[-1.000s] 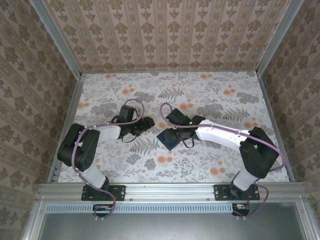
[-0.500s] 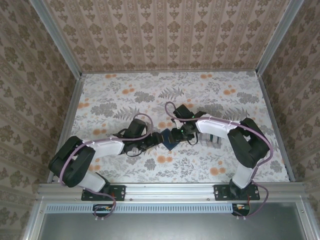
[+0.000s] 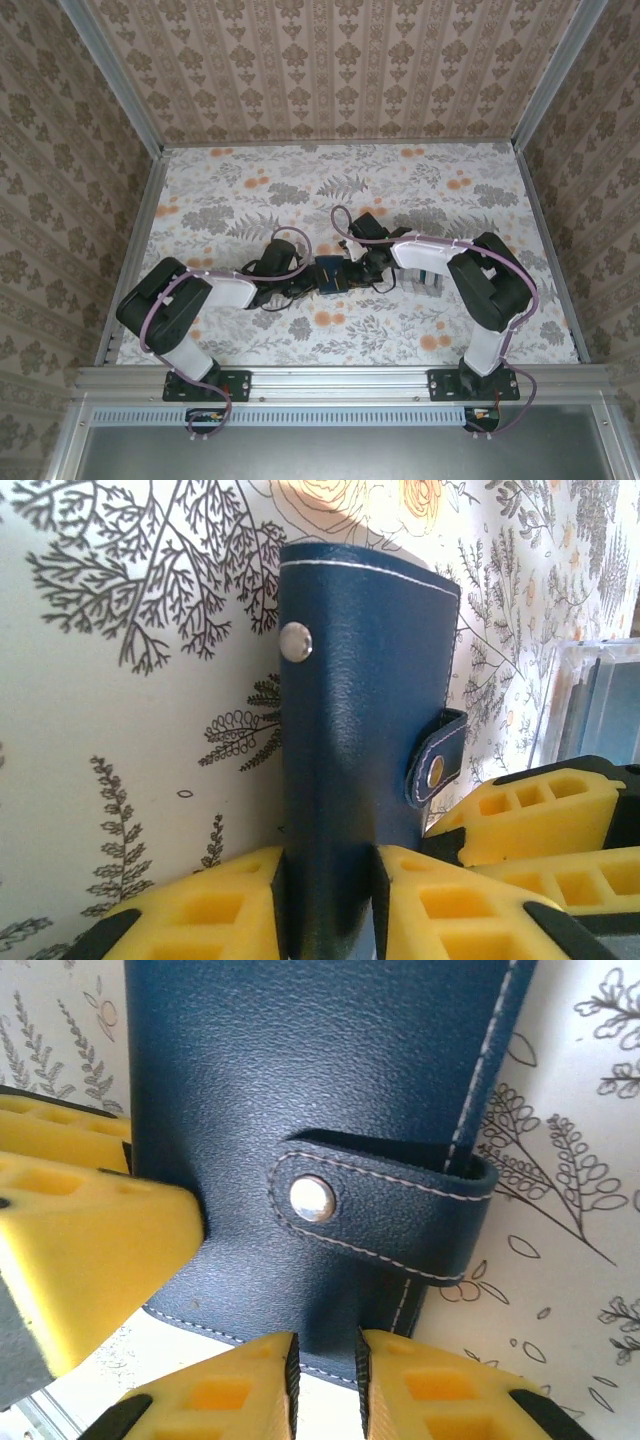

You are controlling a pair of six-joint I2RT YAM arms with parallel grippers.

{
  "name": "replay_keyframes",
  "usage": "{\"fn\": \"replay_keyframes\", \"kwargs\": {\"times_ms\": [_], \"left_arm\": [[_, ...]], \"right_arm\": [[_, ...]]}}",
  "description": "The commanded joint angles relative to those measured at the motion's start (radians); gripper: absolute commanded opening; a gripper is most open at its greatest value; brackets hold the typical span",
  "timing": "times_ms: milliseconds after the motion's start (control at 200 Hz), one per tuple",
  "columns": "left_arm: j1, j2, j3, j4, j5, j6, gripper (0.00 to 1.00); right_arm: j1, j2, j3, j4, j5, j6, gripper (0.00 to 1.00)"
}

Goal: Put the credit cards into the card holder
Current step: Pick up the card holder from the center of the table, then open the button on the card holder.

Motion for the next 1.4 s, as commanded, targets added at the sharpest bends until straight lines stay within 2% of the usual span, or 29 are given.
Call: {"fn": "replay_keyframes", "kwargs": {"times_ms": [0, 90, 200, 310, 395, 580, 775, 875, 1050, 1165, 1390], "left_arm": [[-0.009, -0.007, 0.004, 0.038, 0.046, 0.009, 0.2], [-0.01, -0.047, 0.009, -0.015, 0.026, 0.041, 0.15], [-0.009, -0.102, 0.028, -0.112, -0.009, 0.096, 0.07], [-0.018, -0.146, 0.05, -0.182, -0.027, 0.14, 0.03], [-0.024, -0.149, 0.08, -0.23, -0.03, 0.17, 0.0], [-0.036, -0.166, 0.103, -0.239, -0.022, 0.179, 0.0], [-0.05, -0.163, 0.12, -0.237, -0.004, 0.184, 0.0], [-0.054, -0.154, 0.124, -0.232, -0.005, 0.175, 0.0], [-0.054, -0.167, 0.112, -0.23, -0.039, 0.174, 0.0], [-0.048, -0.159, 0.114, -0.263, -0.056, 0.174, 0.0], [-0.042, -0.13, 0.09, -0.23, -0.055, 0.154, 0.0]], "right_arm": [[0.0, -0.003, -0.022, 0.043, -0.05, 0.03, 0.25], [0.001, -0.021, -0.04, 0.075, -0.024, 0.043, 0.26], [0.002, -0.098, -0.074, 0.082, 0.097, 0.063, 0.34], [0.006, -0.197, -0.098, 0.09, 0.177, 0.064, 0.41], [0.018, -0.226, -0.079, 0.073, 0.209, 0.059, 0.42], [0.047, -0.174, -0.026, 0.09, 0.241, 0.098, 0.42], [0.075, -0.079, 0.031, 0.069, 0.324, 0.135, 0.47], [0.075, -0.054, 0.049, 0.037, 0.381, 0.162, 0.41], [0.074, -0.085, 0.012, 0.015, 0.471, 0.185, 0.12], [0.068, -0.139, -0.033, 0.024, 0.467, 0.197, 0.0], [0.065, -0.206, -0.094, 0.052, 0.416, 0.2, 0.0]]}}
